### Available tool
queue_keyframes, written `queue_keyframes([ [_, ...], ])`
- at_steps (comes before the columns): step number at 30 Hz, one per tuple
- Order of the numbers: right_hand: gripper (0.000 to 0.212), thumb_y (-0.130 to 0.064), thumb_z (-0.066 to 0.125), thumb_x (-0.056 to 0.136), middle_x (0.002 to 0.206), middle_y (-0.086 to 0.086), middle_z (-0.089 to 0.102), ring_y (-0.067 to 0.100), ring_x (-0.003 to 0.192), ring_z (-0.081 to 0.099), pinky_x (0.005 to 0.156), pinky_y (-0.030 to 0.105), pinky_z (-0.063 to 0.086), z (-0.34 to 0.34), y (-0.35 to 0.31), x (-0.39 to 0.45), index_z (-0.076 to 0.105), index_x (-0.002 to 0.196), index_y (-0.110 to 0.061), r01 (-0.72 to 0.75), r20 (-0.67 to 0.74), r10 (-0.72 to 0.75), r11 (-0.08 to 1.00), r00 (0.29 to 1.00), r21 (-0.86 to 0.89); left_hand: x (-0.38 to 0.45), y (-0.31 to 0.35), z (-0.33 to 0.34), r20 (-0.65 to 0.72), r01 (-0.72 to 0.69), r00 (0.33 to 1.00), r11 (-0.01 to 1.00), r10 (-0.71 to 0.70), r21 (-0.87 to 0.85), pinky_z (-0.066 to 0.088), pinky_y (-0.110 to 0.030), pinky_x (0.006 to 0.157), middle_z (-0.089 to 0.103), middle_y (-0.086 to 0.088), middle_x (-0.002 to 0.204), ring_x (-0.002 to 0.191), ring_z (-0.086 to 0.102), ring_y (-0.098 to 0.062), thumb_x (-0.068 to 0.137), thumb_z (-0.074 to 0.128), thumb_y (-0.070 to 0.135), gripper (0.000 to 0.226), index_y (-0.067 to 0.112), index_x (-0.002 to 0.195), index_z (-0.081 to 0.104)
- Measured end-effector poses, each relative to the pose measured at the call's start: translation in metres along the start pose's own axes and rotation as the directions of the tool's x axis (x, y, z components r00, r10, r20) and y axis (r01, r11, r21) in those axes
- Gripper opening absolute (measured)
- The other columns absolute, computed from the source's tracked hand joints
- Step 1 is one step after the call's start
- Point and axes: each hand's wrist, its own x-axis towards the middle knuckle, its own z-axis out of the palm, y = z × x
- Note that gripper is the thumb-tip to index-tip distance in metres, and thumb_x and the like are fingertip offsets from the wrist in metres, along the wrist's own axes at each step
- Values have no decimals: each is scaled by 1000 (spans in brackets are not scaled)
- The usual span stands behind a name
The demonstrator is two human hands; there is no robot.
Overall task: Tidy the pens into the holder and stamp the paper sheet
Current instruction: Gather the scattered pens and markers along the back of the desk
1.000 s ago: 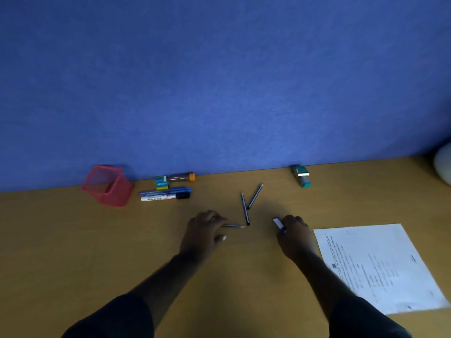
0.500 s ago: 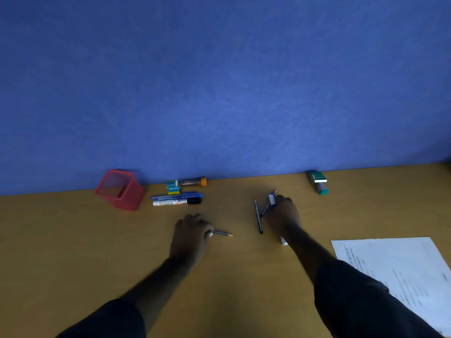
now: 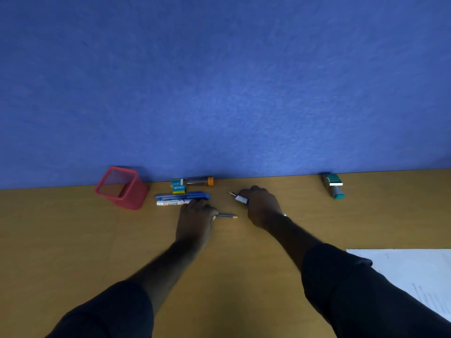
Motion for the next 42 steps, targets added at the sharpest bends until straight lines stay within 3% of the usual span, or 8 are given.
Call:
queue_keyframes([
  [6, 30, -9, 50, 89, 101, 10, 69, 30, 93, 62, 80, 35, 48, -8, -10, 31, 67, 110, -22, 46, -170, -55, 997, 984, -57, 14, 9, -6, -69, -67, 995, 993, 74, 100, 46, -40, 92, 73, -1, 92, 97, 64, -27, 85, 67, 13, 14, 21, 91, 76],
  [13, 32, -23, 69, 84, 116, 3, 68, 27, 108, 60, 93, 35, 45, -5, 2, 36, 65, 116, -24, 113, -206, -107, 993, 973, 19, 37, 10, -6, -61, -105, 991, 975, 119, 198, 39, -40, 103, 73, 1, 108, 113, 57, -25, 93, 54, 16, 26, 21, 108, 74],
  [17, 37, -14, 64, 81, 119, 4, 65, 30, 114, 54, 94, 41, 39, -1, 25, 20, 65, 118, -21, 25, -296, -28, 1000, 955, -14, 49, 9, -6, -37, -83, 995, 969, 94, 232, 35, -39, 105, 72, 3, 111, 117, 53, -23, 92, 50, 16, 30, 21, 110, 73],
  [21, 52, -6, 59, 81, 126, 7, 55, 33, 114, 47, 92, 44, 41, 3, 37, 7, 56, 130, -23, -115, -296, 112, 993, 949, 9, 54, 10, -7, -52, -48, 997, 966, 63, 254, 31, -41, 106, 72, 4, 106, 113, 52, -23, 90, 51, 17, 29, 22, 106, 74],
  [28, 54, -2, 60, 84, 136, 6, 50, 24, 123, 47, 101, 33, 44, 8, 28, 5, 51, 137, -15, 5, -230, 50, 973, 972, 232, 49, 7, -5, -153, -5, 988, 981, 35, 191, 42, -42, 98, 70, -3, 97, 102, 59, -30, 79, 72, 13, 16, 17, 94, 75],
  [31, 59, -2, 61, 82, 140, 6, 48, 24, 125, 47, 103, 31, 41, 7, 28, -4, 49, 139, -14, -9, -234, 84, 953, 969, 303, 38, 4, -5, -213, -16, 976, 986, 53, 169, 47, -43, 91, 70, -3, 99, 101, 61, -31, 72, 80, 12, 25, 17, 96, 73],
  [37, 56, -10, 63, 84, 140, 7, 48, 26, 125, 46, 102, 37, 44, 11, 35, -45, 47, 137, -12, -93, -247, 167, 954, 954, 284, -4, 2, -2, -197, -14, 980, 994, 35, 106, 49, -41, 84, 67, -3, 96, 95, 63, -31, 66, 87, 21, 33, 16, 94, 71],
  [42, 53, -16, 65, 86, 140, 1, 48, 20, 127, 45, 102, 35, 44, 15, 47, -93, 48, 137, -18, -213, -254, 280, 942, 926, 260, -42, 10, 1, -155, -13, 988, 997, 26, 82, 49, -41, 87, 68, -2, 103, 98, 63, -26, 76, 82, 26, 29, 17, 102, 72],
])
